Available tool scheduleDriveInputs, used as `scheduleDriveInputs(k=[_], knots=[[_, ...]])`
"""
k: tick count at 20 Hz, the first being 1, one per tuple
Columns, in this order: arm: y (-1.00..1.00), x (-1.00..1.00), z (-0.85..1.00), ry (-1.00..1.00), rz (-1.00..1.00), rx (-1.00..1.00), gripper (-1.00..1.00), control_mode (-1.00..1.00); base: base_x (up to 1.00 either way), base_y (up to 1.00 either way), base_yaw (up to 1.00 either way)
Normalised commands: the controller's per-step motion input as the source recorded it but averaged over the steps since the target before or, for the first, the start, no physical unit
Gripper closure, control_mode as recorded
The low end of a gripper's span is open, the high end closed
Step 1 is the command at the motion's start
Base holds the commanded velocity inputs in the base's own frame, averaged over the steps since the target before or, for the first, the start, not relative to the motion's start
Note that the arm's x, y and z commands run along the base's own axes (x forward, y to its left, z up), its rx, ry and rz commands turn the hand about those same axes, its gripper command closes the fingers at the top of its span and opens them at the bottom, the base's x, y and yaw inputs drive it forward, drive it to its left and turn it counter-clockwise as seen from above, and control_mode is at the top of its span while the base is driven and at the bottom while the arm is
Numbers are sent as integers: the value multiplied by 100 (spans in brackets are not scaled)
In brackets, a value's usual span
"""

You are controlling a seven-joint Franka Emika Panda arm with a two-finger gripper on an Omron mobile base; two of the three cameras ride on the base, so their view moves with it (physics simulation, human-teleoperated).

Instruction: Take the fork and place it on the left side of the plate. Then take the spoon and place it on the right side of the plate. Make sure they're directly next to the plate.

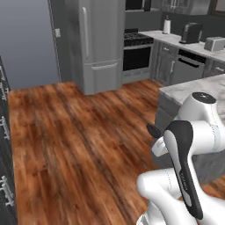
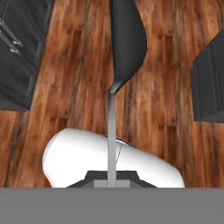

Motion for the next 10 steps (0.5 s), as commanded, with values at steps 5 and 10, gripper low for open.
scheduleDriveInputs(k=[5,10], knots=[[0,0,0,0,0,0,100,100,-36,-79,-9],[0,0,0,0,0,0,100,100,-16,-93,-7]])
